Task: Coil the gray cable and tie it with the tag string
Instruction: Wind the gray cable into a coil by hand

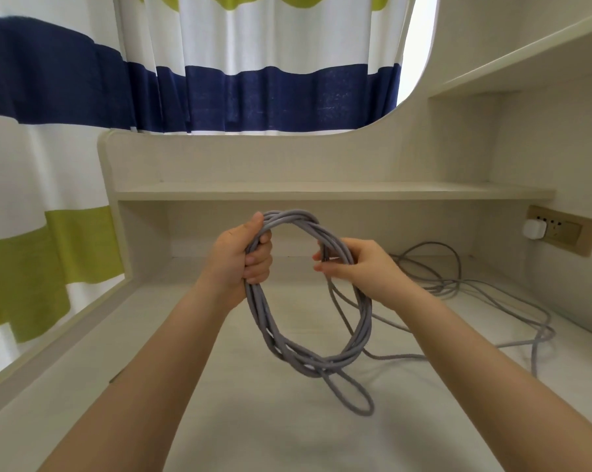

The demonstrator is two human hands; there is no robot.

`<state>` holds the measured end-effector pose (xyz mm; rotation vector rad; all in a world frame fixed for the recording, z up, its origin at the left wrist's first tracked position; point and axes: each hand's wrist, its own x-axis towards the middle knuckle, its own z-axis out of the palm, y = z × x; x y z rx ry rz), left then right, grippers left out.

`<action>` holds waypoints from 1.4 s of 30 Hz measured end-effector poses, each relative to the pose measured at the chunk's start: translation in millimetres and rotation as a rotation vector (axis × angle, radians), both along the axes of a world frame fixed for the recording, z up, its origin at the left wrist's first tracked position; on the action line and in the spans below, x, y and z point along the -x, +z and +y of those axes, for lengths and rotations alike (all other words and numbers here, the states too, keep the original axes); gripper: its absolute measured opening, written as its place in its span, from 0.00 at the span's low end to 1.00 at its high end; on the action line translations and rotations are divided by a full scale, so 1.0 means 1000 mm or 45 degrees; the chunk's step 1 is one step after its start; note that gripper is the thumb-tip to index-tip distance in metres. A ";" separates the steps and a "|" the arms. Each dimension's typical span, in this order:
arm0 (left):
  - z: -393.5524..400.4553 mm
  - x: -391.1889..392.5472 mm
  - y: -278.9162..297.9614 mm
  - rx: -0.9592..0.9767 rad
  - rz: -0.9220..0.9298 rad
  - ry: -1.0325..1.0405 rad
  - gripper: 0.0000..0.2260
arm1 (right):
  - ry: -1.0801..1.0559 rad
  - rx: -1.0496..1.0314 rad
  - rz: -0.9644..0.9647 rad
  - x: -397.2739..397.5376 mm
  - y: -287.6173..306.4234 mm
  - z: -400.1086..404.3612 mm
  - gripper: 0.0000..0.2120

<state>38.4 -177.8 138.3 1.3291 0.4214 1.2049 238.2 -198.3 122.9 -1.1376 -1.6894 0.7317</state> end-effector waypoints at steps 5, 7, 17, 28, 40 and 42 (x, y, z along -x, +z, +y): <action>0.004 0.005 -0.010 -0.134 0.068 0.166 0.15 | 0.059 -0.009 0.222 -0.010 0.008 -0.005 0.06; 0.007 0.009 -0.014 -0.201 0.127 0.180 0.14 | 0.112 0.011 0.264 -0.013 0.010 -0.006 0.06; 0.013 0.023 -0.019 -0.338 0.620 0.352 0.13 | 0.091 0.031 0.296 -0.012 0.015 -0.004 0.09; 0.008 0.037 0.014 -0.188 0.768 -0.157 0.11 | 0.117 0.104 0.101 -0.007 0.019 -0.004 0.08; -0.001 -0.018 0.030 -0.643 1.601 0.096 0.08 | 0.068 0.131 -0.340 0.014 0.024 -0.003 0.10; 0.000 -0.017 0.025 -0.639 1.520 0.145 0.09 | 0.088 0.137 -0.346 0.012 0.024 -0.004 0.08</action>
